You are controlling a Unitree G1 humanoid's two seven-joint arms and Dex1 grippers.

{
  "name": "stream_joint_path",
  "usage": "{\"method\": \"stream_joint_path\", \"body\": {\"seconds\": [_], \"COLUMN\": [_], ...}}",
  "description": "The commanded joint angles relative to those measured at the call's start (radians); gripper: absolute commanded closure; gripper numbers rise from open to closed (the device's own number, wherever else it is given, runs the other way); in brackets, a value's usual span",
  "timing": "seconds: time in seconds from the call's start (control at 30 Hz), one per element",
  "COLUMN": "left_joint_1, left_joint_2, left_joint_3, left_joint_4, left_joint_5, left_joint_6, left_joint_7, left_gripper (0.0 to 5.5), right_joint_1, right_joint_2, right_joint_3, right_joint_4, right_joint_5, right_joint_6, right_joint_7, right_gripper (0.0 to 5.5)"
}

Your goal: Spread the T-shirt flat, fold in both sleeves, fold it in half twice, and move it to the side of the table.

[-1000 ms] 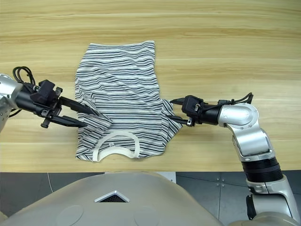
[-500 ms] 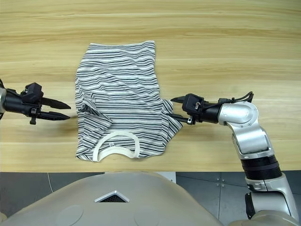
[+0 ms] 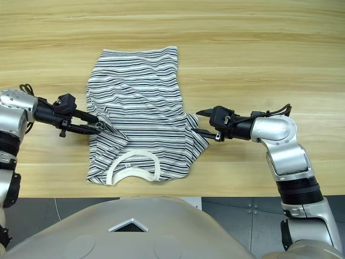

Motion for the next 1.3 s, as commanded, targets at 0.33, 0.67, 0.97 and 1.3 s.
{"method": "stream_joint_path", "body": {"seconds": [0.33,0.67,0.97,1.3], "left_joint_1": [-0.044,0.058,0.295,0.476], "left_joint_2": [-0.031,0.111,0.037,0.030], "left_joint_3": [-0.021,0.418,0.727,0.867], "left_joint_4": [-0.032,-0.348,-0.387,-0.544], "left_joint_5": [0.013,-0.444,-0.431,-0.458], "left_joint_6": [0.031,0.161,0.040,0.073], "left_joint_7": [-0.004,0.000,0.173,0.204], "left_gripper": [3.44,3.44,3.44,3.44], "right_joint_1": [-0.015,-0.110,-0.348,-0.358], "right_joint_2": [0.006,-0.055,-0.047,0.062], "right_joint_3": [0.000,-0.159,-0.022,0.104], "right_joint_4": [0.016,0.140,0.642,0.749], "right_joint_5": [-0.010,0.288,0.205,0.088], "right_joint_6": [-0.012,0.156,0.272,0.274], "right_joint_7": [-0.002,0.228,0.458,0.513], "right_gripper": [2.96,2.96,2.96,2.96]}}
